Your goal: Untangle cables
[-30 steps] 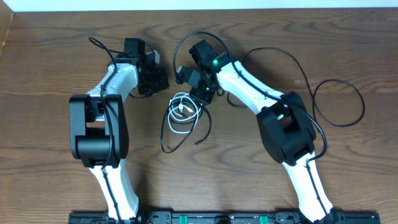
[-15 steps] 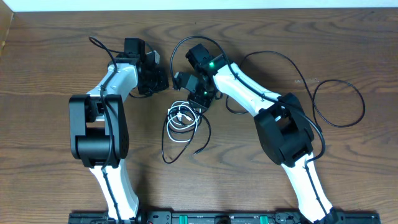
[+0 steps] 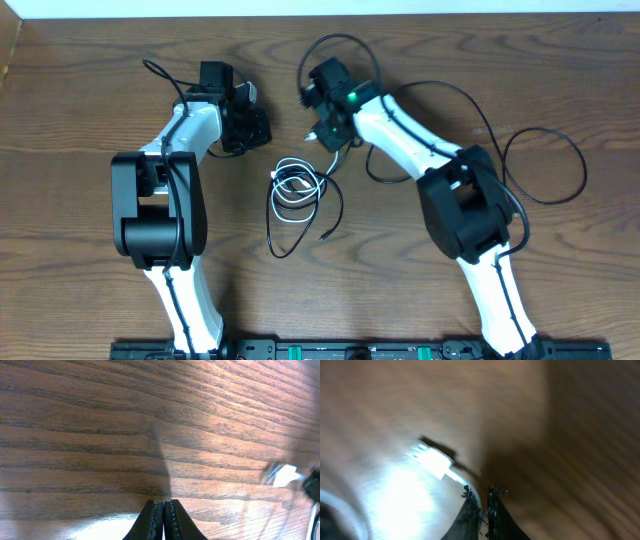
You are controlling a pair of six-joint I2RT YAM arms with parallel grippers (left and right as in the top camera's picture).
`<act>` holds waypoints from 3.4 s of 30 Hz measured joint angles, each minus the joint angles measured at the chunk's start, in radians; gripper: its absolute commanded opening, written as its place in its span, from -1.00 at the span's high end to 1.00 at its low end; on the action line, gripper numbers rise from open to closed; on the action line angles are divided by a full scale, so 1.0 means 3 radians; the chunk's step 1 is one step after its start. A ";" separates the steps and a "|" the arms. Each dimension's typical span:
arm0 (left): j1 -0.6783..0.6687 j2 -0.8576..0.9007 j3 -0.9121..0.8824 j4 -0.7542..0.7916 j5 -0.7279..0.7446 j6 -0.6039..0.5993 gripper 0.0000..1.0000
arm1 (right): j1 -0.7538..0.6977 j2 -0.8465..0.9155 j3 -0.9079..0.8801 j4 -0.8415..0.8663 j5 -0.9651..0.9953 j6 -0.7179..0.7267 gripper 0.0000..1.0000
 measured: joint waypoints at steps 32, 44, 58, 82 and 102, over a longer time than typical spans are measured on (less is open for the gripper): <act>0.0000 0.0000 0.0000 0.0000 0.0000 0.0000 0.81 | 0.0462 -0.0224 0.0000 -0.0651 -0.0980 -0.1668 -0.23; 0.0000 0.0000 0.0000 0.0000 0.0000 0.0000 0.81 | 0.0470 -0.0224 -0.0326 -0.0300 -0.0863 -0.1809 0.76; 0.0000 0.0000 0.0000 0.0001 0.0000 0.0000 0.81 | 0.0304 -0.0413 -0.0343 0.0421 -0.0659 -0.0975 0.98; 0.0000 0.0000 0.0000 0.0000 0.0000 0.0000 0.80 | 0.0097 -0.0563 -0.0296 -0.0491 -0.1593 -0.0660 0.98; 0.0000 0.0000 0.0000 0.0000 -0.0001 0.0000 0.78 | 0.0524 -0.0506 -0.0275 -0.0568 -0.1269 -0.0849 -0.20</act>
